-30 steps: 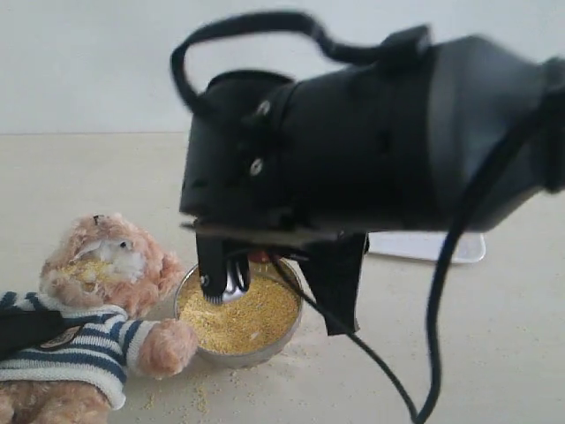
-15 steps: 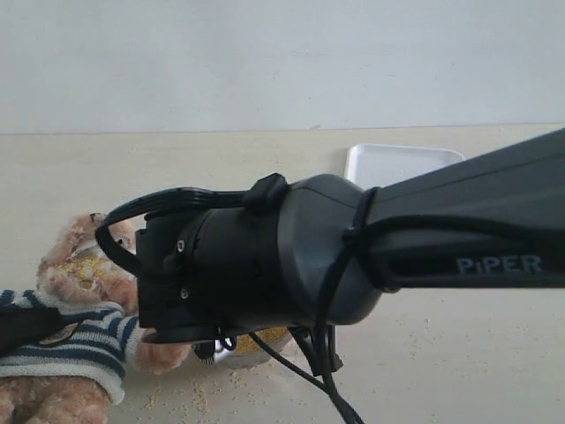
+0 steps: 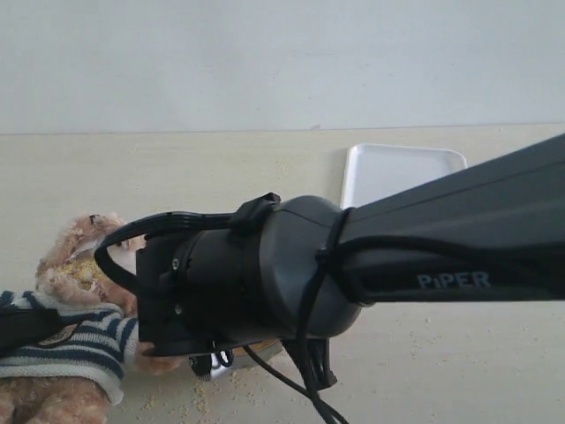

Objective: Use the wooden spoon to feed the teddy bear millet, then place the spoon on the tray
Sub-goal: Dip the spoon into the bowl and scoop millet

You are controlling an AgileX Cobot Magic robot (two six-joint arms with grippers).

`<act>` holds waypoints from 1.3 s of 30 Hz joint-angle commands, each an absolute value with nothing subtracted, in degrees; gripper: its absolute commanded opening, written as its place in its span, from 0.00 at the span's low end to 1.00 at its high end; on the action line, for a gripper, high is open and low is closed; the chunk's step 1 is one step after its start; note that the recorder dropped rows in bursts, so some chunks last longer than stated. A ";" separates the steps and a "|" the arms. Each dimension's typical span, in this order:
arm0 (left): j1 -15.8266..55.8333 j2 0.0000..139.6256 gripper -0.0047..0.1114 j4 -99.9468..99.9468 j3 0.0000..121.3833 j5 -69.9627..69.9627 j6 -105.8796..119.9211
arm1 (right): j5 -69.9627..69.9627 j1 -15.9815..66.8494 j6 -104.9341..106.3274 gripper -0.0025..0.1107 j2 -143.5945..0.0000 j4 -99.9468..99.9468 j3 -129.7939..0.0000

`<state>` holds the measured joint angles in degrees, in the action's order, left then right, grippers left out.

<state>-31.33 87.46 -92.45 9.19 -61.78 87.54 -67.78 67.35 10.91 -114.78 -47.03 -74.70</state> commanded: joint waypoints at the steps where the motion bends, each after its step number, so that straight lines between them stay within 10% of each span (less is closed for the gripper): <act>1: -31.42 87.36 0.08 -92.75 8.95 -62.79 87.84 | -67.09 67.46 12.29 0.02 -114.71 -42.32 -74.42; 39: -31.42 87.36 0.08 -92.05 8.95 -62.79 87.84 | -67.22 65.53 10.32 0.02 -113.18 -34.96 -76.11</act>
<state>-31.33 87.46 -92.12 9.19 -61.78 87.68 -66.67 65.76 9.38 -113.97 -36.78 -75.85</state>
